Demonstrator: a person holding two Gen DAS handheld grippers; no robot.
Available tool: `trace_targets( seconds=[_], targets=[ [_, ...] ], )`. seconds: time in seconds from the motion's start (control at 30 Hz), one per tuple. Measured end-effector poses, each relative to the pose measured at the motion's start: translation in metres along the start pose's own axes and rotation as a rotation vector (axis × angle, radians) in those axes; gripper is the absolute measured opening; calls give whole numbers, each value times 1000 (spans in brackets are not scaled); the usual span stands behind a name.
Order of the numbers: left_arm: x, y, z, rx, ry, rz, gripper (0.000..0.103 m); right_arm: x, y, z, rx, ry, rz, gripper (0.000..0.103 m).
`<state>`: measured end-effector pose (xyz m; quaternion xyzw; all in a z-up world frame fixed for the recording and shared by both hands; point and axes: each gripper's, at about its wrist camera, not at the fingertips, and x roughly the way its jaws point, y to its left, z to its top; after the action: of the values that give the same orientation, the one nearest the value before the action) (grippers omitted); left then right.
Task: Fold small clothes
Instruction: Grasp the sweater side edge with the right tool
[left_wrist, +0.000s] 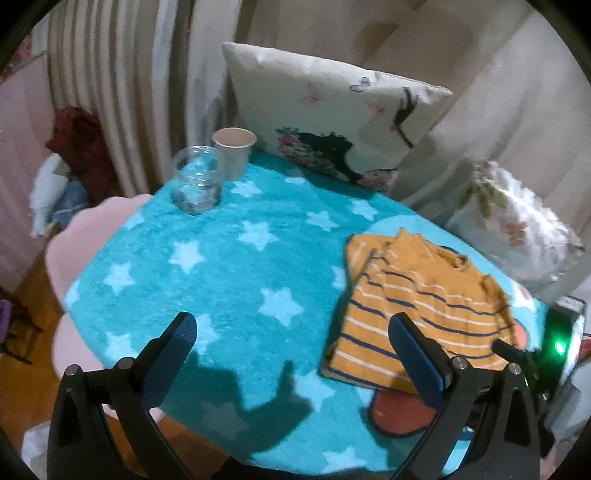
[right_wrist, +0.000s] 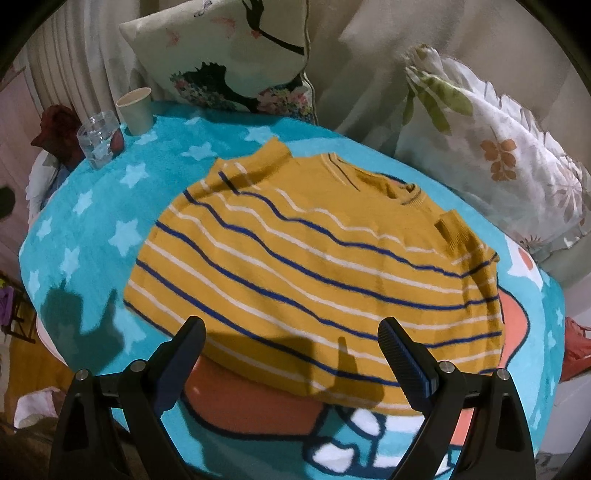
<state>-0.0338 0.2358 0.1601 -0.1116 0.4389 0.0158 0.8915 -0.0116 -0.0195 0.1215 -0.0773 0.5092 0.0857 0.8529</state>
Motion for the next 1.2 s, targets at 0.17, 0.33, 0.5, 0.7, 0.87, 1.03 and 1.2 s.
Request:
trace_targets(
  seconds=[0.17,0.33,0.5,0.7,0.87,1.03,1.2],
  targets=[
    [9,11,4,0,32,-51,103,8,16,20,-36,-23,0,97],
    [18,15,4,38,73,-90,103,35,48,48,-105,-26,34,97],
    [29,34,7,38,109,-94,103,83,79,83,-129,26,30,97],
    [54,81,4,-77,203,-80,103,139,103,100,-113,134,-98,95],
    [68,108,-5,-144,250,-72,103,141,96,91,-54,109,-102,64],
    [71,108,-10,-158,269,-62,103,127,84,91,-48,79,-48,21],
    [59,83,-8,-106,231,-33,103,110,66,96,22,59,47,16]
  ],
)
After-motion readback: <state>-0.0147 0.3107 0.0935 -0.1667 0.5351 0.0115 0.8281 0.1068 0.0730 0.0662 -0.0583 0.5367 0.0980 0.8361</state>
